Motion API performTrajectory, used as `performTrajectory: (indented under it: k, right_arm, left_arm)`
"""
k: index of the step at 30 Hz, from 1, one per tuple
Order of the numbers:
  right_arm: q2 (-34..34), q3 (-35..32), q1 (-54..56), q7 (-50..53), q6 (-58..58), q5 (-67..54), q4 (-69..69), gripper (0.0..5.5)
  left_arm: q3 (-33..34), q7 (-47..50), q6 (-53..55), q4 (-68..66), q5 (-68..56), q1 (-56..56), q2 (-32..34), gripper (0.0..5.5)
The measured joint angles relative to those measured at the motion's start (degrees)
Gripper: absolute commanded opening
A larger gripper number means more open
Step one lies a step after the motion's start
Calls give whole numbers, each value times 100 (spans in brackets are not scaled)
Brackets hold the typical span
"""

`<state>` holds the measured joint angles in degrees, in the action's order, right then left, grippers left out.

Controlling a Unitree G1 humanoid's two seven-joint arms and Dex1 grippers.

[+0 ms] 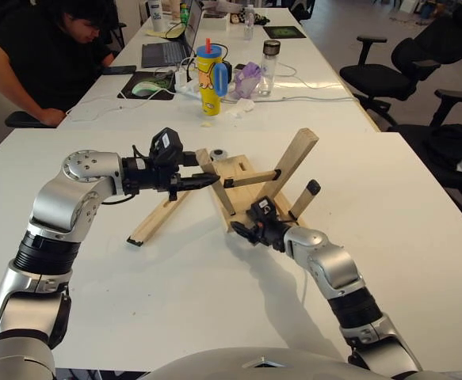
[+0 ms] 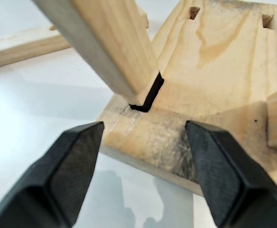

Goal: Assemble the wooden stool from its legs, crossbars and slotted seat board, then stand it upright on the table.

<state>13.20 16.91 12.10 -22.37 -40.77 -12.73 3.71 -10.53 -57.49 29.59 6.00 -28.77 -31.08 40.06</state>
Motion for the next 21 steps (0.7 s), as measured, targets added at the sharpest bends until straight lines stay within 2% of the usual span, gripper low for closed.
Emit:
performTrajectory:
  k: [14,18,21]
  right_arm:
    - [-41,7,209,-21,130,286,-326,319]
    - [-137,-95,44,-150,568,188,-364,274]
    - [-402,-339,-726,-631,957,-641,500,225]
  left_arm:
    - [-264,-23,-167,-1142,185,-649,-552,206]
    - [-283,-81,-205,-1214,196,-695,-560,206]
    - [-292,-122,-259,-1284,198,-728,-543,206]
